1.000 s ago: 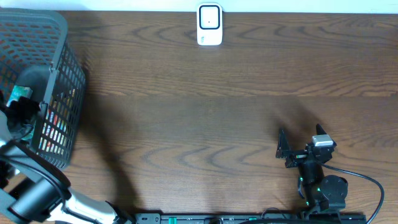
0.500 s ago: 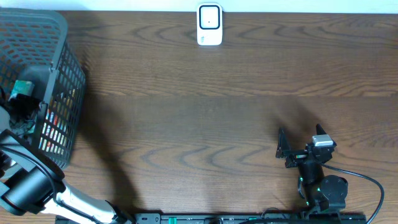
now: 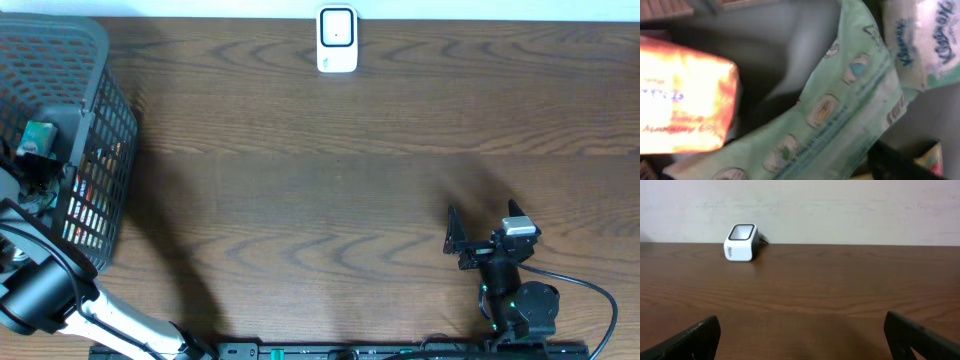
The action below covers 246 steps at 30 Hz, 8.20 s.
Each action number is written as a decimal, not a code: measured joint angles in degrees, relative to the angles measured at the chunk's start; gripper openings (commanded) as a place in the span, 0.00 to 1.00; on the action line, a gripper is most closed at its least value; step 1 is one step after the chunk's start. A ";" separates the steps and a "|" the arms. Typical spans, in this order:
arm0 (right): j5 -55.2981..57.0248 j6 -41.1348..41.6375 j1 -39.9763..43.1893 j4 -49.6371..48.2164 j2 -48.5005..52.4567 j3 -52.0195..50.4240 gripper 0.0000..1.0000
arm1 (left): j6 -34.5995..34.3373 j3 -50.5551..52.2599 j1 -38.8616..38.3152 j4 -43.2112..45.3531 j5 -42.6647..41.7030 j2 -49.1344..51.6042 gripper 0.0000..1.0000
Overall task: Scan the item barcode
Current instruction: 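Lower the left gripper into the basket and grasp the green wipes pack, then carry the green pack to the scanner and release it on the table, then move the left gripper back over the basket, then reach into the basket and grasp the yellow-and-red wipes bag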
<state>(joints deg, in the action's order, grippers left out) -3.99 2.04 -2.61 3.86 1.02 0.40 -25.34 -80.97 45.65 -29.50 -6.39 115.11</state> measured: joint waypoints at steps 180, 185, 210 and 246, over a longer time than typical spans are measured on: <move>0.00 0.02 0.00 0.00 0.00 0.00 0.99 | 37.81 0.37 5.20 -23.04 -20.83 -13.53 0.93; 0.00 0.00 0.00 0.00 0.00 0.00 0.99 | 40.68 0.37 5.20 -24.65 -24.94 -11.32 0.93; 0.00 0.00 0.00 0.00 0.00 0.00 0.99 | 41.29 6.32 5.18 -19.52 -17.11 -8.39 0.72; 0.00 0.00 0.00 0.00 0.00 0.00 0.99 | 40.46 4.63 5.11 -20.85 -21.53 -16.50 0.91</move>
<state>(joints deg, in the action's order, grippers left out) -3.99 2.04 -2.61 3.86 1.02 0.40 15.11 -76.34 50.76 -50.35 -27.92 98.61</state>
